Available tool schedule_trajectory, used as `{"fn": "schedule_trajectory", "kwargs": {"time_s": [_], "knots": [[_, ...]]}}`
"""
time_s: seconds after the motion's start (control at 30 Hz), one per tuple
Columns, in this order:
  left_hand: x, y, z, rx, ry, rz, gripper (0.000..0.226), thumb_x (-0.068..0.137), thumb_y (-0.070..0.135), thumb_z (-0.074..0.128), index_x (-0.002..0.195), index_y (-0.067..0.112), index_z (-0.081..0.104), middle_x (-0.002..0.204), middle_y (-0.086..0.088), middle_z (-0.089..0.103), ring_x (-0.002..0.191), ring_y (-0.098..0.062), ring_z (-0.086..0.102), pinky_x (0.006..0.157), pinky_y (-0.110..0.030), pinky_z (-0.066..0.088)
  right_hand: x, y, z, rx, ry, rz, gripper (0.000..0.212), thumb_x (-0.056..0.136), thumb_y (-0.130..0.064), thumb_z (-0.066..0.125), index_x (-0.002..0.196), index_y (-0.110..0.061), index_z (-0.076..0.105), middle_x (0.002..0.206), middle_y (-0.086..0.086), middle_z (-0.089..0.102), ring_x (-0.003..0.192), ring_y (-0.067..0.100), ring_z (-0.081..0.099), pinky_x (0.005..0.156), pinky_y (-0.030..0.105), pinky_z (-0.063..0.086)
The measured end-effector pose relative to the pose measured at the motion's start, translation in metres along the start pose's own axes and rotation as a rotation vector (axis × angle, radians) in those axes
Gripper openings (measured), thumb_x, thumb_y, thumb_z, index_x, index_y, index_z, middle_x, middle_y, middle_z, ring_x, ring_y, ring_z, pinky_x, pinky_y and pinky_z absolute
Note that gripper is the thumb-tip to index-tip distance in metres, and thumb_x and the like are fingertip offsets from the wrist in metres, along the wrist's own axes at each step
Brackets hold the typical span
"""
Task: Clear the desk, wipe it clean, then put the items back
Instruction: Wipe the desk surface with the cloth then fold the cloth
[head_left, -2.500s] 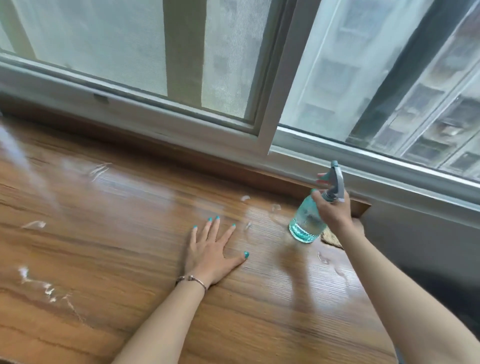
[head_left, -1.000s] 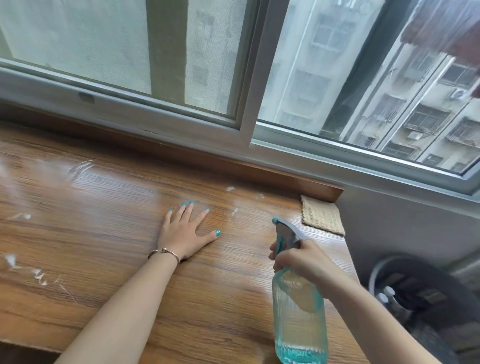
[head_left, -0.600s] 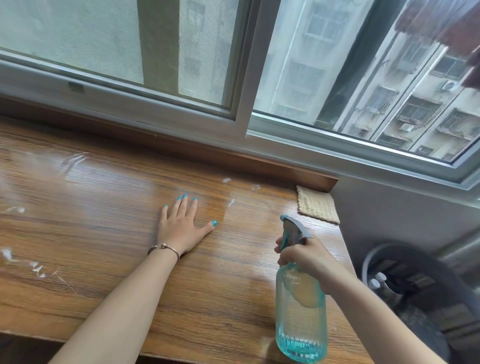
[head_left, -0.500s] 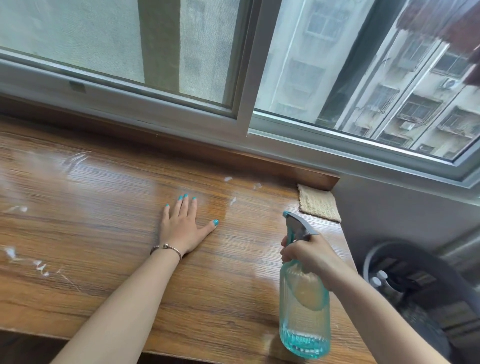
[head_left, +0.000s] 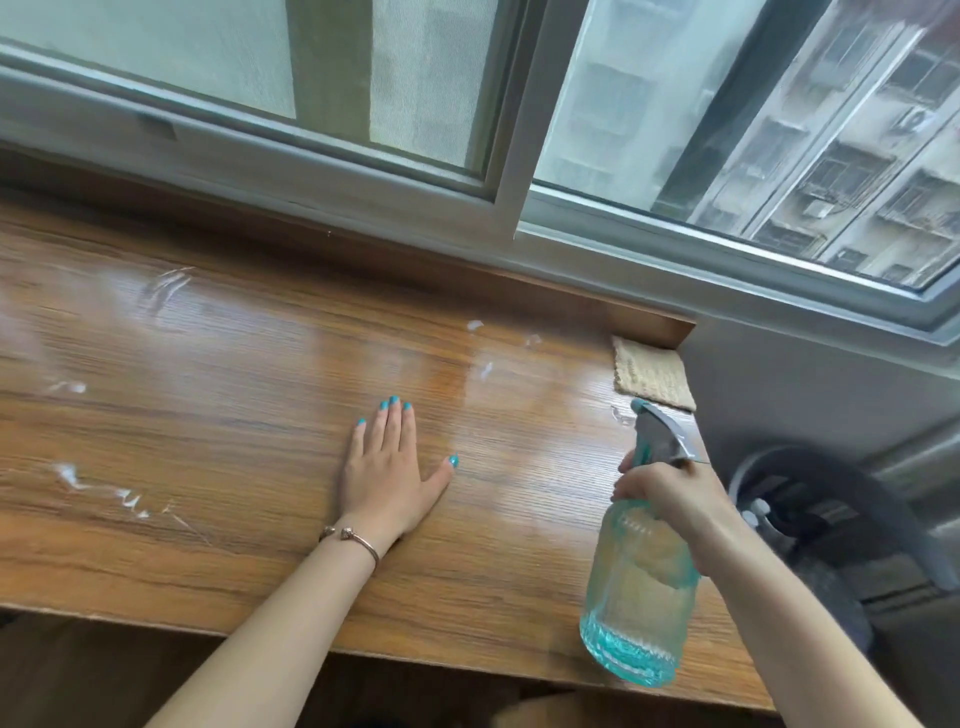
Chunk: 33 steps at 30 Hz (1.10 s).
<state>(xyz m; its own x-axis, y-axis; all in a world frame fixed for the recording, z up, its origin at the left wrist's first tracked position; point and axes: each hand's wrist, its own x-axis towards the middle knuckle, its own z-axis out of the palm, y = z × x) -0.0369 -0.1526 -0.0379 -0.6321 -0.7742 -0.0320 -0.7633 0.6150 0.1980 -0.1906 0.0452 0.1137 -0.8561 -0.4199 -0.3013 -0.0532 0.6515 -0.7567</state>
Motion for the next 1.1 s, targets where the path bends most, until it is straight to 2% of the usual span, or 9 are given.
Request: {"fn": "schedule_trajectory", "kwargs": {"time_s": [0.13,0.27,0.43,0.57,0.7,0.77,0.9,1.0,1.1], "knots": [[-0.028,0.003,0.003,0.000,-0.004,0.044,0.101,0.073,0.068,-0.011,0.154,0.007,-0.002,0.162,-0.009,-0.005,0.150,-0.020,-0.007,0.116,-0.039,-0.011,-0.023,0.015,-0.016,0.039,-0.004,0.039,0.023,0.074,0.010,0.064,0.088,-0.008,0.071,0.084,0.004,0.071,0.074,0.015,0.062,0.058,0.025,0.046],[-0.059,0.017,0.008,-0.035,0.000,0.141,0.093,0.081,0.066,-0.006,0.153,0.007,-0.002,0.162,-0.009,-0.004,0.150,-0.020,-0.006,0.115,-0.040,-0.014,-0.032,0.043,-0.022,-0.007,0.020,0.143,0.016,0.076,0.007,0.065,0.087,-0.005,0.066,0.086,0.011,0.067,0.082,0.026,0.062,0.076,0.040,0.051],[-0.075,0.020,0.005,-0.032,-0.046,0.238,0.097,0.075,0.071,-0.010,0.152,0.012,-0.012,0.158,-0.002,-0.019,0.147,-0.016,-0.018,0.119,-0.045,-0.011,-0.042,0.064,-0.029,0.026,0.001,0.172,0.019,0.077,0.004,0.066,0.090,-0.010,0.066,0.091,0.007,0.069,0.086,0.024,0.063,0.074,0.034,0.047],[-0.085,0.017,0.008,-0.005,-0.039,0.271,0.094,0.077,0.072,-0.012,0.153,0.016,-0.011,0.159,0.001,-0.017,0.147,-0.014,-0.017,0.120,-0.041,-0.010,-0.044,0.070,-0.032,0.069,-0.016,0.135,0.023,0.076,0.005,0.066,0.092,-0.011,0.068,0.095,0.007,0.071,0.091,0.023,0.065,0.078,0.038,0.049],[-0.086,0.017,0.010,-0.021,-0.007,0.251,0.094,0.079,0.074,-0.006,0.155,0.019,0.000,0.162,0.002,-0.004,0.148,-0.012,-0.008,0.121,-0.039,-0.005,-0.051,0.075,-0.043,0.130,-0.007,0.119,0.016,0.076,0.007,0.063,0.082,-0.007,0.061,0.083,0.010,0.061,0.082,0.025,0.057,0.069,0.035,0.042],[-0.088,0.019,0.009,-0.024,0.000,0.230,0.093,0.080,0.074,-0.004,0.155,0.020,0.004,0.162,0.004,0.000,0.149,-0.011,-0.005,0.121,-0.037,-0.002,-0.054,0.078,-0.046,0.137,-0.034,0.089,0.016,0.074,0.004,0.066,0.087,-0.007,0.065,0.089,0.008,0.069,0.088,0.025,0.063,0.073,0.035,0.045],[-0.101,0.025,0.006,-0.026,-0.018,0.159,0.084,0.085,0.070,-0.004,0.155,0.023,-0.001,0.162,0.004,-0.004,0.149,-0.013,-0.007,0.120,-0.039,-0.003,-0.070,0.082,-0.034,-0.033,-0.098,-0.032,0.041,0.065,-0.015,0.074,0.101,-0.034,0.069,0.090,-0.003,0.073,0.090,0.018,0.067,0.081,0.041,0.054],[-0.118,0.025,0.001,-0.035,-0.028,0.145,0.075,0.092,0.063,0.000,0.155,0.022,-0.005,0.162,0.003,-0.009,0.149,-0.013,-0.010,0.121,-0.038,-0.004,-0.083,0.083,-0.016,-0.011,-0.163,-0.044,0.021,0.074,-0.002,0.071,0.088,-0.017,0.066,0.091,0.013,0.069,0.090,0.029,0.063,0.078,0.042,0.050],[-0.143,0.017,0.000,-0.061,-0.034,0.162,0.066,0.101,0.055,0.012,0.155,0.021,-0.005,0.162,0.004,-0.010,0.148,-0.012,-0.014,0.121,-0.037,-0.007,-0.097,0.079,0.005,0.038,-0.268,-0.081,0.016,0.077,0.000,0.069,0.086,-0.011,0.063,0.093,0.019,0.067,0.090,0.034,0.062,0.080,0.043,0.049]]}}
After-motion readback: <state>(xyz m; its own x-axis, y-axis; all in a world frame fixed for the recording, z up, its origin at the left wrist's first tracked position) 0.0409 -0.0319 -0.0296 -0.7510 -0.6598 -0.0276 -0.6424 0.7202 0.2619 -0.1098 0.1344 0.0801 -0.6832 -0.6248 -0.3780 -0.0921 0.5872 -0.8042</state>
